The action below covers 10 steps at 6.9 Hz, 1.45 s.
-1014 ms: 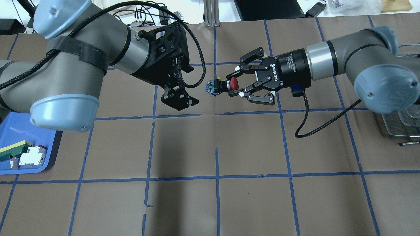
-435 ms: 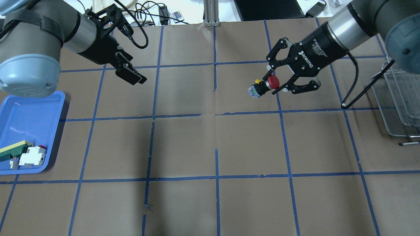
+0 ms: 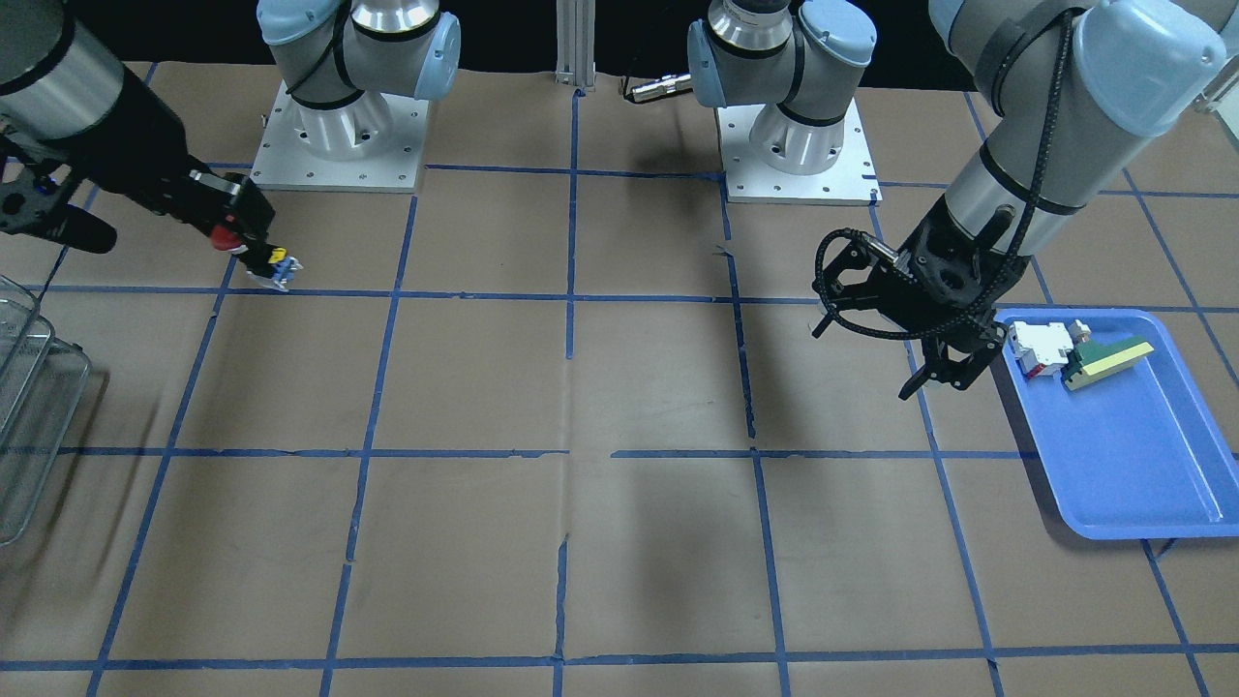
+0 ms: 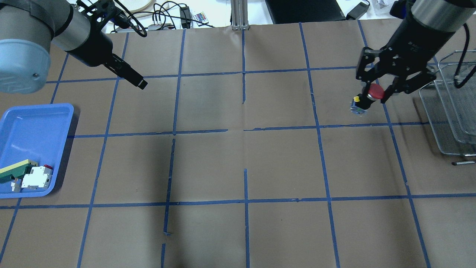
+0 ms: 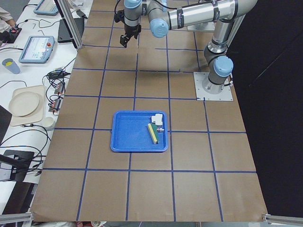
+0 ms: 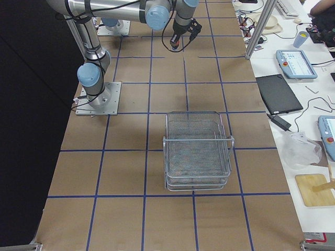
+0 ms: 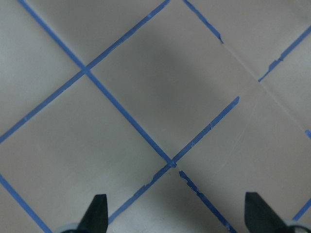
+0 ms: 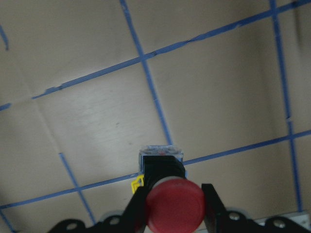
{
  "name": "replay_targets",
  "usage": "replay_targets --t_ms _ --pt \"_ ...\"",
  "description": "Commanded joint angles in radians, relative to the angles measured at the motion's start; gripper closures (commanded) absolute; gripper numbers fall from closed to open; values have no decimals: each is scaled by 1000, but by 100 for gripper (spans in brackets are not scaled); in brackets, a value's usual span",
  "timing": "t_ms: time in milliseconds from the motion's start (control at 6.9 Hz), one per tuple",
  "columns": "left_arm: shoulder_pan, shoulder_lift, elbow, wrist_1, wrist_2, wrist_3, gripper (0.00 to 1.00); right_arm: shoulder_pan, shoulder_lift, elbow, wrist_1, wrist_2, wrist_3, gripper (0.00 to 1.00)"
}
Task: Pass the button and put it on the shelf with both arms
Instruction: 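Carry the button with the right gripper to the wire mesh basket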
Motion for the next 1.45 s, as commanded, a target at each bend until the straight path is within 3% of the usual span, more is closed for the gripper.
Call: replay_targets --t_ms 0,145,435,1014,1159,1304 --pt "2 22 21 -78 20 -166 0 -208 4 -30 -38 -133 -404 93" --pt "2 23 15 -81 62 -219 0 -277 17 -34 -103 -160 -556 93" --pt "-2 28 21 -86 64 -399 0 -296 98 -37 -255 -281 -614 93" --pt "-3 28 24 -126 73 -577 0 -362 209 -39 -381 -269 -717 92" --pt "-7 34 35 -135 154 -583 0 -364 236 -37 -409 -269 -717 90" --pt "-7 33 39 -141 149 -587 0 -368 249 -39 -412 -269 -717 86"
